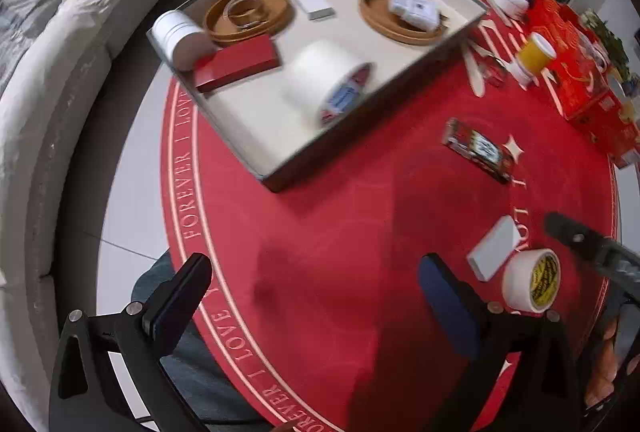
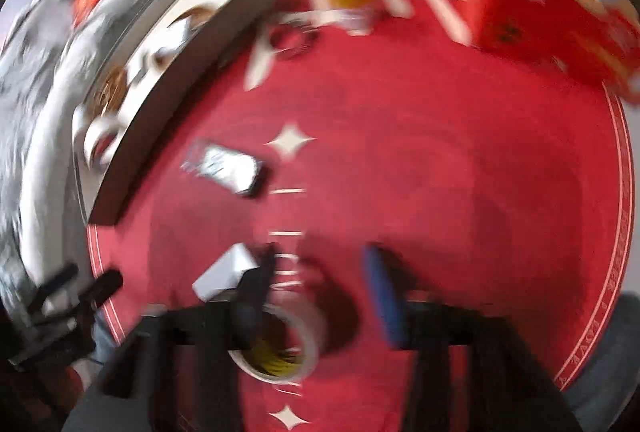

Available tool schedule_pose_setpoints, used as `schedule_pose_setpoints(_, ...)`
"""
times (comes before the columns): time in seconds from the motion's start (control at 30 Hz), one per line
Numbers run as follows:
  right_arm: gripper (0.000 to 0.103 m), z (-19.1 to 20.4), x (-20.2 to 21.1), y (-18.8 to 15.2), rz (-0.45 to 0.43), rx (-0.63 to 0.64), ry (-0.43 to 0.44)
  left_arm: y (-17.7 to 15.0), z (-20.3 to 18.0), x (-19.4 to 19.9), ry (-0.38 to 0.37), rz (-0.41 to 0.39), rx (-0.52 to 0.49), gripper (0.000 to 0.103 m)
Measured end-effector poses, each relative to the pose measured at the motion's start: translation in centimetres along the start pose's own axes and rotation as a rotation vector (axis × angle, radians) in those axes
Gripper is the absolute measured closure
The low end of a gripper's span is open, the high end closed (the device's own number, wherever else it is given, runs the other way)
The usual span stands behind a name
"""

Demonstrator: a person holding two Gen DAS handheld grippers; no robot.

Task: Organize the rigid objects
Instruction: 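Move the left gripper toward the white block while the right approaches the yellow-cored tape roll, then grasp the white block with the left gripper while the right grasps the yellow-cored tape roll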

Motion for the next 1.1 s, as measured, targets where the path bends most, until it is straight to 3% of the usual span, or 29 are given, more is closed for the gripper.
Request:
schedule_pose_setpoints(0.03, 0.019, -0.7, 0.5, -0.1, -0.020, -0.009, 0.006, 0.0, -0.8, 0.1, -0.010, -0.003, -0.014, 0.000)
schedule_pose_setpoints(0.17, 0.019, -1.8, 2.2, -1.7, -0.088, 0.042, -0.039, 0.7, -4.2, 0.1, -0.102, 0.018, -0.037, 0.000)
schedule_pose_setpoints(0.33, 0.019, -3.4, 1.9, -3.4, -0.080, -0.012, -0.009, 2.4, -8.1, -1.5, -0.165, 0.052, -0.040, 0.000)
schedule_pose_setpoints(0.4, 0.019, -3.9, 1.9, -4.1, -0.079, -0.036, 0.001, 2.5, -9.1, -2.8, -0.155, 0.091, -0.055, 0.000)
schedule_pose_setpoints(0.47, 0.019, -4.2, 2.1, -4.3, -0.079, -0.046, 0.007, 2.1, -9.8, -2.8, -0.088, 0.067, -0.090, 0.000)
schedule_pose_setpoints(0.63, 0.019, -3.5, 2.9, -4.9, -0.099, 0.019, 0.023, 1.4, -7.3, -2.6, -0.096, 0.044, -0.047, 0.000)
schedule_pose_setpoints(0.8, 0.019, 1.0, 2.0, -5.9, -0.067, 0.251, 0.018, 1.3, -5.4, -2.4, -0.101, 0.037, -0.024, 0.000)
schedule_pose_setpoints(0.97, 0.019, 4.8, -0.2, -5.8, -0.058, 0.398, -0.088, 0.9, -4.2, -2.1, -0.104, 0.040, -0.014, 0.000)
schedule_pose_setpoints(1.1, 0.023, 5.6, -2.0, -4.6, -0.045, 0.411, -0.168, 1.2, -3.3, -2.4, -0.102, 0.051, 0.009, 0.000)
Point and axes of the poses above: each gripper's, at about its wrist camera, not at the fingertips, and x roughly against the way its jaws point, z to its left, y to its top, the point moved 4 cm from there along -x, roughly the way its jaws point, and after that the axes turned 12 degrees about z, right-handed, at the moved point
